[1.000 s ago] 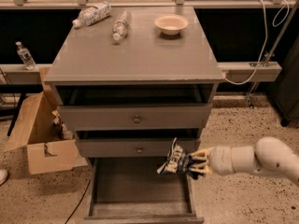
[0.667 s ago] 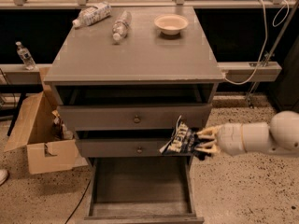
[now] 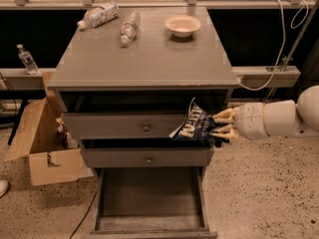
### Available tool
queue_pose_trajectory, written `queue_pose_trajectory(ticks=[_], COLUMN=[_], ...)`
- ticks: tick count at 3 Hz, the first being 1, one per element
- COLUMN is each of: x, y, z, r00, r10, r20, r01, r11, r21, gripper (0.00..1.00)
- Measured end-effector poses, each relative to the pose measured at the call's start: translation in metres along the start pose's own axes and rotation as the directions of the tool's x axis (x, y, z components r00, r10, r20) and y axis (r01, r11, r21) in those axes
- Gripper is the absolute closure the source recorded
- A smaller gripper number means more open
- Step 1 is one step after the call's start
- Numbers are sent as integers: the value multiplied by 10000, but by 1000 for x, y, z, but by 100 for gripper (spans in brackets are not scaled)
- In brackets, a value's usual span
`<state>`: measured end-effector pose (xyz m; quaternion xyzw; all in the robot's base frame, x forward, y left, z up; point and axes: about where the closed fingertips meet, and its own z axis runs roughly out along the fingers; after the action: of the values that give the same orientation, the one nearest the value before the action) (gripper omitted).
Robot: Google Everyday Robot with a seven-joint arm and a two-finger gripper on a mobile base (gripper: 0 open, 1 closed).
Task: Pick blue chip bag from bottom drawer and place on counter
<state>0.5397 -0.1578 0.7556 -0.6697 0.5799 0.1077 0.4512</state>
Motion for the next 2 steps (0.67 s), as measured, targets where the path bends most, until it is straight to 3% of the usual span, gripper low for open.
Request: queue_pose_trajectory(ticks=[1,2], x=[-7,-25], y=[-18,-56], z=[-15,-58], r00=[10000,9999], r10=[47,104], r20=[39,-17], r01=[-48,-102], r11=[9997,9973], r21=[243,729], gripper=[100,100])
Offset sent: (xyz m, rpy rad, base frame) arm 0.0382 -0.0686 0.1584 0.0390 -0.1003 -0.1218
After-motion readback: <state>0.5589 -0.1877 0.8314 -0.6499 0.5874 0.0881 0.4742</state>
